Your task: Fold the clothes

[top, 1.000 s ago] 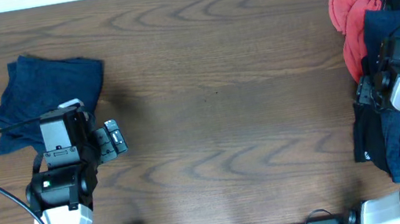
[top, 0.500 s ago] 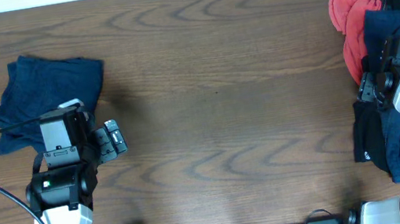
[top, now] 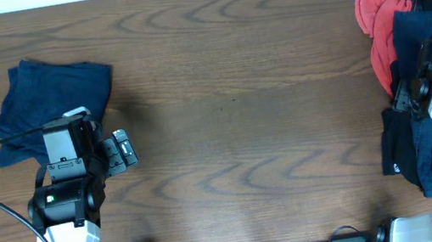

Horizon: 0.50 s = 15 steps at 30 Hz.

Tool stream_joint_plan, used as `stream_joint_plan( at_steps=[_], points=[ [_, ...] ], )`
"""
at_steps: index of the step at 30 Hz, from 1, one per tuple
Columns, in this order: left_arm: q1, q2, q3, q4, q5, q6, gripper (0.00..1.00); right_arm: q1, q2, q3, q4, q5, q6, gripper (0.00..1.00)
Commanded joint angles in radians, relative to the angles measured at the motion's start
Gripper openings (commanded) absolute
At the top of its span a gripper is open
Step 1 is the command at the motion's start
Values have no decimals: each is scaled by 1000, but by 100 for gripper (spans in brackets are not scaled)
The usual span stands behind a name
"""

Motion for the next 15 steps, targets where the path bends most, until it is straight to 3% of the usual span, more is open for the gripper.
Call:
stream_joint_plan(
  at_steps=[1,5,8,11,15],
  points=[
    [5,1,21,-2,-4,13,98,-11,17,3,1,18,2,72],
    [5,1,21,-2,-4,13,98,-12,27,-3,2,18,3,62],
    [5,1,21,-2,-4,13,98,-12,27,-3,9,19,14,34],
    [5,1,21,-2,-4,13,98,-12,27,-2,9,19,14,14],
    [5,1,21,-2,-4,13,98,-11,20,21,-2,18,14,4]
  ],
)
